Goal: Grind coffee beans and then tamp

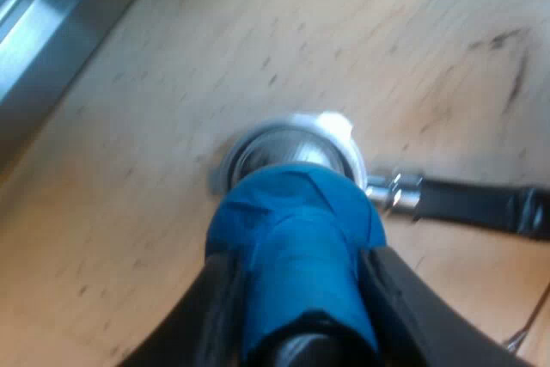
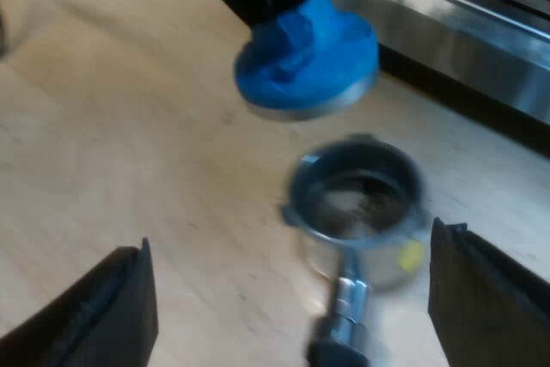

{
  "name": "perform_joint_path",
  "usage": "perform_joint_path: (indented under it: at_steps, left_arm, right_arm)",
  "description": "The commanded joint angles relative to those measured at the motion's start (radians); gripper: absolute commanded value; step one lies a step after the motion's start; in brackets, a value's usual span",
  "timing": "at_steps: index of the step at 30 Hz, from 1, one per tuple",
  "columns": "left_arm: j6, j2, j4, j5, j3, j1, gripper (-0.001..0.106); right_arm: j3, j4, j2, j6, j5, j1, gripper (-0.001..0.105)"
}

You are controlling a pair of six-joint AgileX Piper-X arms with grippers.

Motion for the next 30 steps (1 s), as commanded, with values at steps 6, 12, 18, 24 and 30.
perform_joint_path:
  at_steps: [6,12,18,24,30]
  left_arm:
    - [-0.003,-0.01,0.058,-0.129,0.025,0.059,0.0]
    - [0.058,-0.01,0.067,-0.129,0.079,0.222,0.0]
    - [0.068,-0.01,0.036,-0.133,0.109,0.381,0.0]
    - [0.1,-0.01,-0.004,-0.133,0.163,0.496,0.0]
    - [0.1,0.0,-0.037,-0.133,0.199,0.516,0.0]
  right_arm:
    - [-0.05,-0.005,-0.003,-0.021,-0.037,-0.004,0.067]
    - [-0.05,-0.005,-0.003,-0.021,-0.052,-0.004,0.067]
    - [-0.05,-0.005,-0.003,-0.021,-0.055,-0.004,0.067]
    - [-0.05,-0.005,-0.003,-0.021,-0.059,-0.004,0.067]
    - [-0.05,-0.005,-0.003,-0.021,-0.059,-0.004,0.067]
